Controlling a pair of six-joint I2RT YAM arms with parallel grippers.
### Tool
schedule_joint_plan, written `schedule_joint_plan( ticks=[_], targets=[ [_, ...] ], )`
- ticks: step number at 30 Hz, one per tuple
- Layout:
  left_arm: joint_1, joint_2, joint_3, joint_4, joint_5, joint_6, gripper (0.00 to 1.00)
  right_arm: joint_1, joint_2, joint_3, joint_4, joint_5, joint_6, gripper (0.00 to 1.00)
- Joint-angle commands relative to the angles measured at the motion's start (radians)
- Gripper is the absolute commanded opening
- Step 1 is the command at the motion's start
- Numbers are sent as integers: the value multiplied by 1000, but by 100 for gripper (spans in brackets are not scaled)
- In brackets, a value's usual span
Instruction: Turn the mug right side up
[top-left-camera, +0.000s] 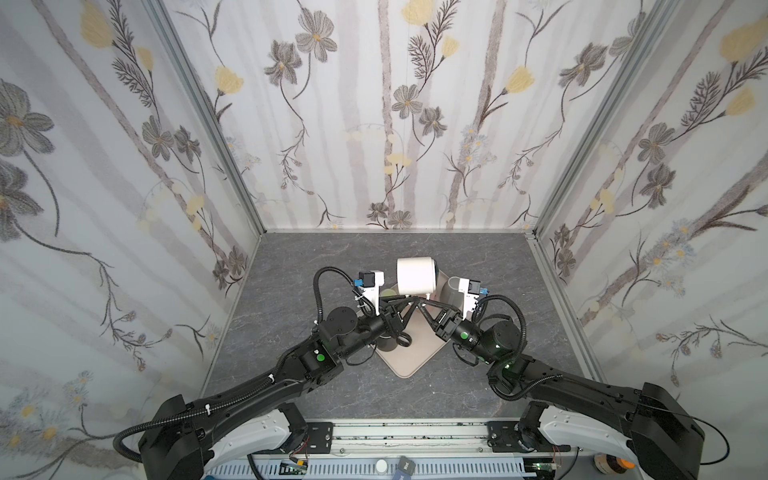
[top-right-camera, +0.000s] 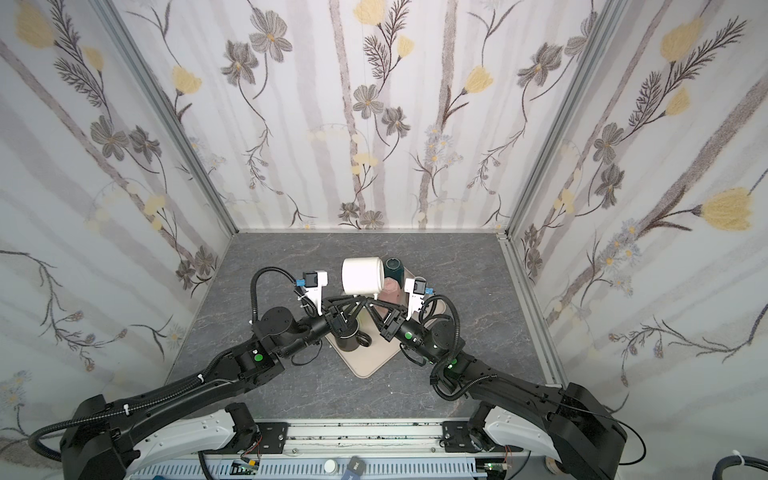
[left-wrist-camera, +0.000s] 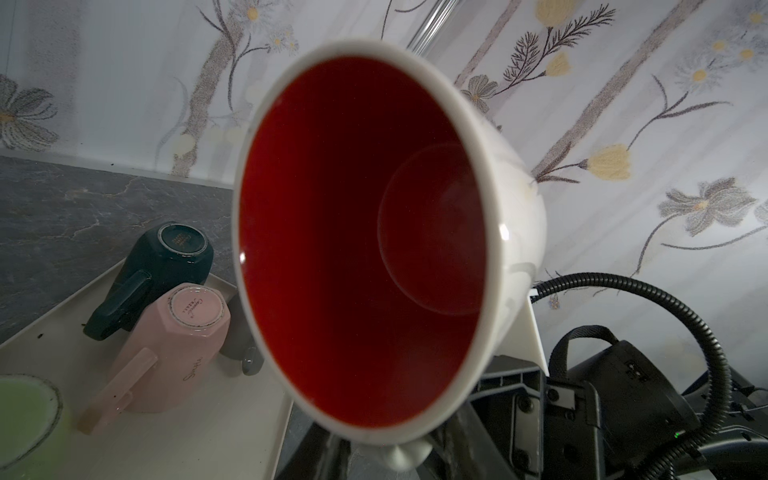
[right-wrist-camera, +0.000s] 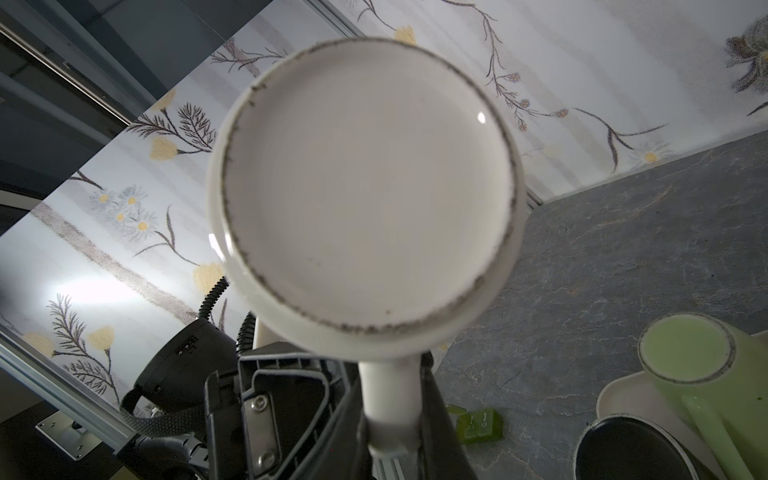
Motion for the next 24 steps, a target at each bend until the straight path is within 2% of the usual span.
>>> schedule_joint_plan(
  ticks=[1, 24],
  targets=[
    [3, -7, -10, 123, -72, -15, 33, 7, 2, 0, 54, -54, -22, 0],
    [4, 44, -6, 213, -42, -49, 23, 21, 27, 17, 3, -53, -59, 0]
  ],
)
